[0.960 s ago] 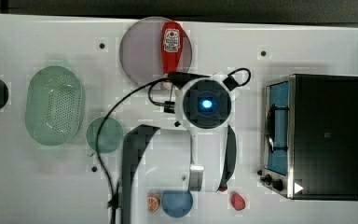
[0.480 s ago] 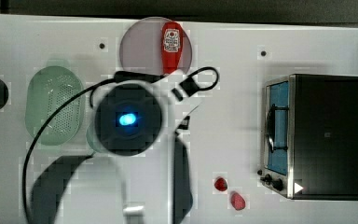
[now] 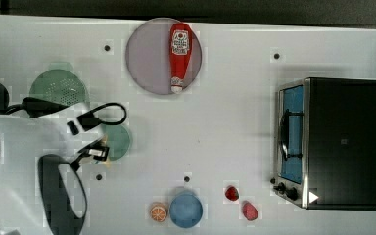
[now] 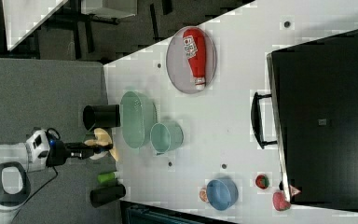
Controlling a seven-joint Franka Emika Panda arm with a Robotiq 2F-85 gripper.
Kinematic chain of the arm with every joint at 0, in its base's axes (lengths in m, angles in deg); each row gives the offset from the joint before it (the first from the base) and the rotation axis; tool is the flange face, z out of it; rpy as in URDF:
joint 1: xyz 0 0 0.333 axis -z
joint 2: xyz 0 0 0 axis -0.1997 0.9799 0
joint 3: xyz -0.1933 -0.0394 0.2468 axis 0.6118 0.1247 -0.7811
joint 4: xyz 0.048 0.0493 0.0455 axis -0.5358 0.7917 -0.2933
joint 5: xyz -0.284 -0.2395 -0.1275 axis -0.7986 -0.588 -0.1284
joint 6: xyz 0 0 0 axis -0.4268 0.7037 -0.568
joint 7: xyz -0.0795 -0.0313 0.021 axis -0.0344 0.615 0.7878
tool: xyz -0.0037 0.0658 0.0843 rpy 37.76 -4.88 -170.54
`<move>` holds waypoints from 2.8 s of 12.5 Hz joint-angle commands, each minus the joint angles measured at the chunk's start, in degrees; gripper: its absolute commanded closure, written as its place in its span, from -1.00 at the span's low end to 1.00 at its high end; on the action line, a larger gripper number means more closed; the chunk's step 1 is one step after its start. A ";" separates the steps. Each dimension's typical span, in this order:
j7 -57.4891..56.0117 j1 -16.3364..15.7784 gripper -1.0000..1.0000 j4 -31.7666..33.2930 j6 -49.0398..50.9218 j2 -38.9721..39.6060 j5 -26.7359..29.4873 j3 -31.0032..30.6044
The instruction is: Pick Banana and place it in mug.
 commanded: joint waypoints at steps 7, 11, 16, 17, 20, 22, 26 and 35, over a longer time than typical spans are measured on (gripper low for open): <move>10.52 1.24 0.30 10.86 -19.49 11.46 0.13 -2.40; 10.52 1.30 -0.22 12.24 -23.91 12.85 0.13 -2.36; 10.63 1.50 -1.00 11.28 -26.01 11.74 0.13 -2.00; 11.35 1.74 -1.00 10.54 -25.93 10.89 0.13 -1.34; 11.79 2.64 -1.00 6.27 -20.55 5.97 0.13 3.00; 11.55 3.17 -1.00 1.62 -11.68 2.39 0.10 7.20; 11.30 3.99 -1.00 -9.47 7.86 -1.90 -0.72 17.58; 11.29 4.05 -1.00 -18.99 18.81 -1.87 -2.59 25.87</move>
